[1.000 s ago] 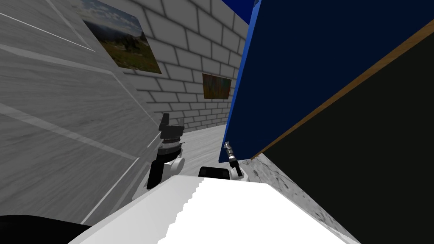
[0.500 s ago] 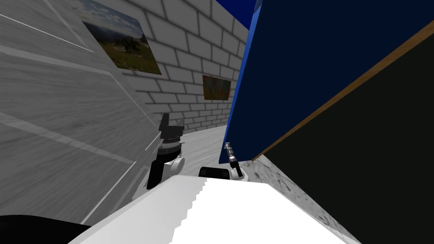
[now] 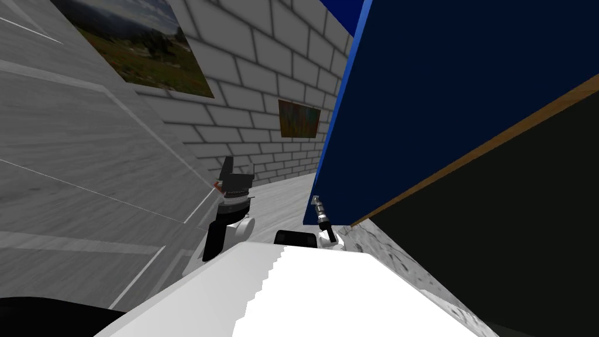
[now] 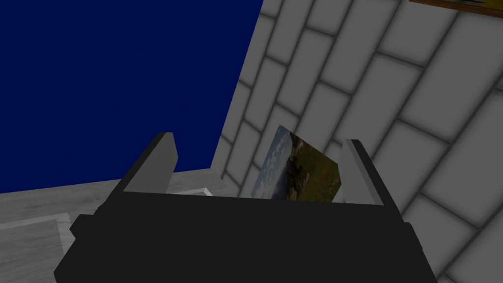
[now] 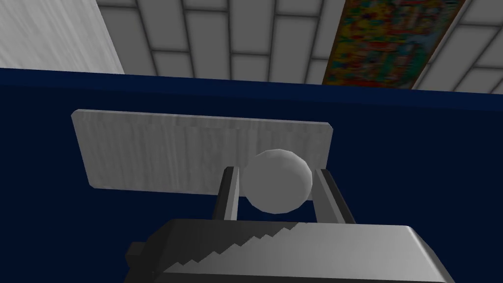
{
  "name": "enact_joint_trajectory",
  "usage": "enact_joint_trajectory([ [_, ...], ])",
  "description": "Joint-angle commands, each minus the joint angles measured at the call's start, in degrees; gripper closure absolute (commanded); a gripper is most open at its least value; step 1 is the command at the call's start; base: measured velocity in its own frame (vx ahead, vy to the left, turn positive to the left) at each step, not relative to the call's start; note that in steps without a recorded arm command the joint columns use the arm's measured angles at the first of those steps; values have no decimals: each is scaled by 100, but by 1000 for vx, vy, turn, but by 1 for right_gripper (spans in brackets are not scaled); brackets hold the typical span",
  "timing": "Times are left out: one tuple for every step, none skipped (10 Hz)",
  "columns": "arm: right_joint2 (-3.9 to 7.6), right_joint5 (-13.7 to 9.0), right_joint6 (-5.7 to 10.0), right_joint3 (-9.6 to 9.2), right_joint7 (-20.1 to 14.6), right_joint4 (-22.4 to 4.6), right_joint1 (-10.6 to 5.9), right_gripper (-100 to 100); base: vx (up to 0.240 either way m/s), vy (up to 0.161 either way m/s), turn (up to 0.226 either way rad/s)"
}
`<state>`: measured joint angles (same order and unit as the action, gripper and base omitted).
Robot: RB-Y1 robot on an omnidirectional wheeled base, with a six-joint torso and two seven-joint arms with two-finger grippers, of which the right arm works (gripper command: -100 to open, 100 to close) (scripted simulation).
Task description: Push the door open
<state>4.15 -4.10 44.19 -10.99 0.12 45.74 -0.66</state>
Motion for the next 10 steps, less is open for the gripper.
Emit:
enact_joint_trajectory([
  [89, -66, -52, 168, 32, 137, 71, 100, 191, 88, -45],
  [89, -66, -52, 168, 32, 137, 71, 100, 139, 50, -14],
  [103, -114, -56, 284, 65, 114, 51, 100, 143, 60, -48],
  [105, -131, -57, 325, 76, 106, 44, 100, 171, 72, -67],
  [111, -165, -60, 408, 100, 90, 30, 100, 194, 63, -96],
  [113, -199, -63, 492, 124, 73, 16, 100, 194, 77, -128],
  [90, -179, -146, 406, 97, 225, 104, -100, -60, 82, -79],
  [85, -183, -148, 406, 96, 233, 110, -100, -209, 57, -34],
  [72, -190, -154, 405, 96, 252, 124, -100, -209, 54, -37],
  [45, -201, -163, 405, 95, 280, 145, -100, -254, 76, -65],
])
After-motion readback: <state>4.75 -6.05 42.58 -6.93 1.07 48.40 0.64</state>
